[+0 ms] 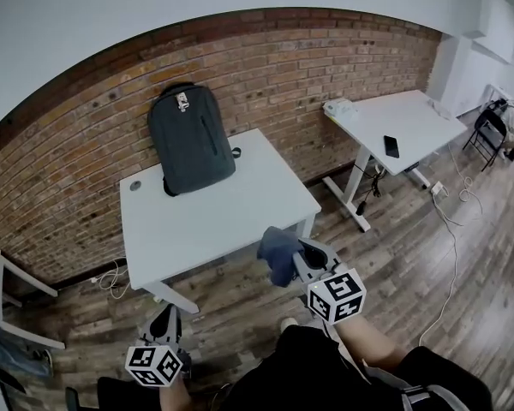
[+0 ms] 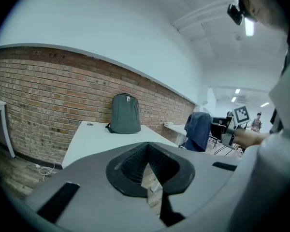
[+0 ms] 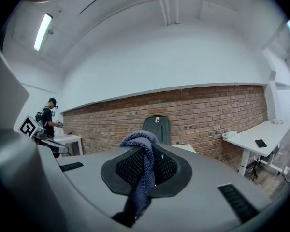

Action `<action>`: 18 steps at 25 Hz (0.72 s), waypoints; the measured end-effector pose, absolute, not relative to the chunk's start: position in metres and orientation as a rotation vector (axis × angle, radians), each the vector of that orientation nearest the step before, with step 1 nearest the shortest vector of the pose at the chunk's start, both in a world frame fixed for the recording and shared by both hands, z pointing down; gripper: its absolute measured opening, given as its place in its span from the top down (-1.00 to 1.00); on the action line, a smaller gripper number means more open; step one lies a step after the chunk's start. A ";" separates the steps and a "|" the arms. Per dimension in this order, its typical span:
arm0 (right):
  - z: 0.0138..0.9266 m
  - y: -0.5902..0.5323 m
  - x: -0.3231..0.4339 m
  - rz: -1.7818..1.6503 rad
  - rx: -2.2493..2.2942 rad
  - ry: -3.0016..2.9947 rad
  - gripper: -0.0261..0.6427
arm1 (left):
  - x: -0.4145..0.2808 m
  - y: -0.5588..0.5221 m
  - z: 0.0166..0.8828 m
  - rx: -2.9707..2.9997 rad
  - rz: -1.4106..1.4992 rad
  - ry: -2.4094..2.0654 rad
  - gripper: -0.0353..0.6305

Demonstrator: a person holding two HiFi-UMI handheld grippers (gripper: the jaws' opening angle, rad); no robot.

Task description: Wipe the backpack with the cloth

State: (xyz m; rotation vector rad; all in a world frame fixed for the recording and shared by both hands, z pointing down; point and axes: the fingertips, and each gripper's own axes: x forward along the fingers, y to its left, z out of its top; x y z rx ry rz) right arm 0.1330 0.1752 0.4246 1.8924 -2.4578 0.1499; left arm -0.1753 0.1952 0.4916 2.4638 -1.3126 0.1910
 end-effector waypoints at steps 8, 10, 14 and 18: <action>0.421 0.204 0.149 0.136 1.917 -2.434 0.86 | -0.156 0.210 0.494 2.490 0.194 -1.268 0.91; 0.423 0.209 0.152 0.149 1.919 -2.434 0.86 | -0.152 0.212 0.493 2.493 0.201 -1.265 0.91; 0.429 0.226 0.162 0.178 1.912 -2.436 0.86 | -0.139 0.220 0.489 2.501 0.217 -1.260 0.91; 0.435 0.251 0.175 0.211 1.905 -2.431 0.86 | -0.118 0.237 0.486 2.513 0.241 -1.233 0.91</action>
